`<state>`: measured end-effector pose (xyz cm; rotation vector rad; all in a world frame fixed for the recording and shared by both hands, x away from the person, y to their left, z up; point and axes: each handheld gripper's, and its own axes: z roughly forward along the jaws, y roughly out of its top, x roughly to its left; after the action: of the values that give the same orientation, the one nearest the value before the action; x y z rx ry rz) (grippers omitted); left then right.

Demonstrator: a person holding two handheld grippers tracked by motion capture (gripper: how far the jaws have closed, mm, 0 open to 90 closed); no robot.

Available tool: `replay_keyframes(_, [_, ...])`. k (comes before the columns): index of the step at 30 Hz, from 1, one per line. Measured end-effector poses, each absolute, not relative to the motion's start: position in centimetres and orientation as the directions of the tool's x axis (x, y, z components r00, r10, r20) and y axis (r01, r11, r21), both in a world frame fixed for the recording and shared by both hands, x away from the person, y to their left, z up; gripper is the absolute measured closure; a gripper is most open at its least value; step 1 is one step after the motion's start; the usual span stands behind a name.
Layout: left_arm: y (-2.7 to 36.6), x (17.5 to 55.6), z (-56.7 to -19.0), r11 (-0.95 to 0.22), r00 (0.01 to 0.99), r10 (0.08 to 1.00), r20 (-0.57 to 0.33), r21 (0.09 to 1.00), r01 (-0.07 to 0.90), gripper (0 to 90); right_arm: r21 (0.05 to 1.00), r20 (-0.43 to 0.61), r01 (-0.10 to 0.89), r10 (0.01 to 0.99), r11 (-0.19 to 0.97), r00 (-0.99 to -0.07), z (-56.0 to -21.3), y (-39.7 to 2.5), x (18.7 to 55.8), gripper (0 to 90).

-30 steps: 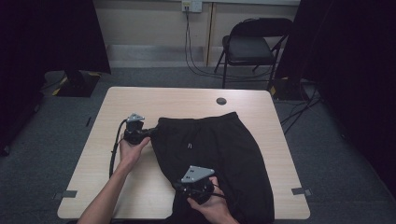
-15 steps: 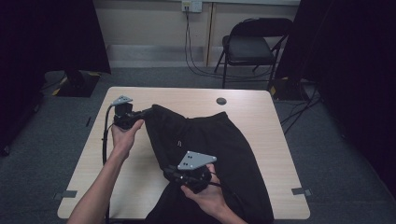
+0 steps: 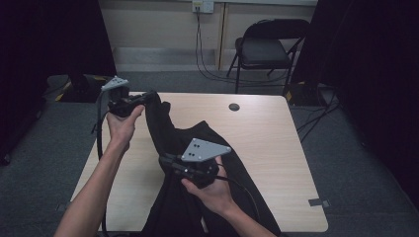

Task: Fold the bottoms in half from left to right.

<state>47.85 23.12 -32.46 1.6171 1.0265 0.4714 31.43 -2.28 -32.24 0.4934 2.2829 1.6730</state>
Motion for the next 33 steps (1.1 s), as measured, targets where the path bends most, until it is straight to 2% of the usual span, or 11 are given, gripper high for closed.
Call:
replay_keyframes(6, [19.4,48.3,-37.2,-0.091,0.558,0.806,-0.199,0.889,0.448,89.4,0.948,0.048,0.193,0.484,0.254,-0.874,-35.2,-6.2,31.4,87.6])
replay_keyframes(12, [15.5,49.3,-37.5,-0.113,0.591,0.781,-0.202,0.885,0.452,89.3,0.929,0.079,0.266,0.562,0.259,-0.823,-37.8,-10.8,31.1,87.5])
replay_keyframes(16, [12.2,50.0,-37.2,-0.161,0.641,0.75,-0.166,0.893,0.419,89.3,0.921,0.084,0.289,0.592,0.26,-0.801,-38.6,-13.2,30.7,87.4])
replay_keyframes(24, [6.5,51.9,-41.3,-0.222,0.711,0.676,-0.193,0.867,0.446,88.2,0.851,0.082,0.408,0.683,0.332,-0.726,-42.3,-16.9,30.3,87.3])
replay_keyframes(25, [6.1,51.9,-41.6,-0.227,0.71,0.679,-0.187,0.866,0.445,83.8,0.838,0.074,0.421,0.694,0.346,-0.716,-42.8,-17.4,30.4,87.2])
replay_keyframes(27, [5.9,51.7,-41.6,-0.201,0.703,0.681,-0.205,0.871,0.448,63.5,0.809,0.079,0.465,0.717,0.36,-0.692,-43.9,-18.4,30.6,86.2])
replay_keyframes(29, [6.4,51.4,-41.2,-0.185,0.705,0.676,-0.215,0.876,0.445,55.7,0.777,0.068,0.498,0.735,0.385,-0.675,-45.0,-19.3,30.7,83.8])
replay_keyframes(30, [6.9,51.1,-40.9,-0.202,0.703,0.685,-0.192,0.877,0.436,52.2,0.761,0.07,0.518,0.745,0.39,-0.664,-45.4,-19.7,30.7,82.4])
replay_keyframes(33, [8.7,50.1,-40.7,-0.226,0.694,0.7,-0.166,0.872,0.435,51.0,0.731,0.056,0.549,0.767,0.404,-0.639,-45.9,-20.6,30.7,80.1])
